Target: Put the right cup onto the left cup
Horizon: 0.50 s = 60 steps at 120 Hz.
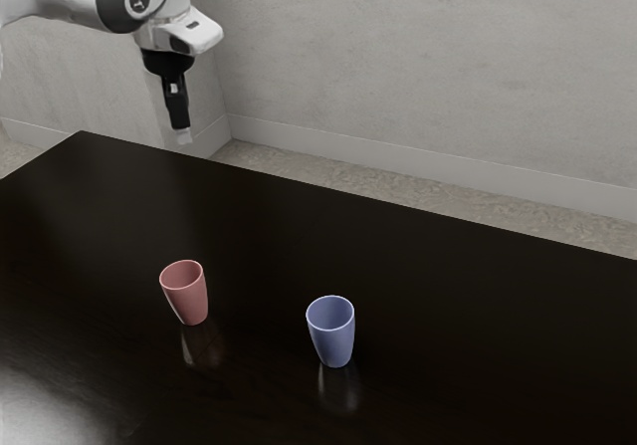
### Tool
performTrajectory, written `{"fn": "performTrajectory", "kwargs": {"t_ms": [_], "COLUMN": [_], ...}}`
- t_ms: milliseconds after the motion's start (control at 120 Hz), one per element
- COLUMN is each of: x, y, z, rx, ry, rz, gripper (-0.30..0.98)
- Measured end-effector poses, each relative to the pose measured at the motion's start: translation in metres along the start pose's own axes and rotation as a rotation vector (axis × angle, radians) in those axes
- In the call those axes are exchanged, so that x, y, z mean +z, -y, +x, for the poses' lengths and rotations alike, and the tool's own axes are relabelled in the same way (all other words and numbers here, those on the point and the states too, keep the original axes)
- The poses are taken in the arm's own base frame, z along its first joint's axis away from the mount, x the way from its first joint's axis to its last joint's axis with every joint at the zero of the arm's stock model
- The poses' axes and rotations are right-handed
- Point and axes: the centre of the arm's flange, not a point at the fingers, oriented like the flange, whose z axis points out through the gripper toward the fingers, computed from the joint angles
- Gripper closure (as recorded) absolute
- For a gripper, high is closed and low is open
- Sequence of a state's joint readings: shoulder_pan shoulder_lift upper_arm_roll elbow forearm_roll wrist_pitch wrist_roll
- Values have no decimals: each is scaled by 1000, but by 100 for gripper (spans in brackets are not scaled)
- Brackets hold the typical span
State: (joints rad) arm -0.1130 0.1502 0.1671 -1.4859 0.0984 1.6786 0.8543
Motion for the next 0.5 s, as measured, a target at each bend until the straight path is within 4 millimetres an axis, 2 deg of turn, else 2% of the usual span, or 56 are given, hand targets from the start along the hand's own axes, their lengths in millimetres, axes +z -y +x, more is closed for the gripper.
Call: {"fn": "performTrajectory", "kwargs": {"t_ms": [108,275,425,500], "x": [19,85,137,156], "y": [4,3,3,1], "z": [3,1,-7,-9], "rx": [1,-4,-13,-9], "ry": [3,17,37,44], "rz": [-21,-99,-137,-140], "gripper": [0,0,0,0]}}
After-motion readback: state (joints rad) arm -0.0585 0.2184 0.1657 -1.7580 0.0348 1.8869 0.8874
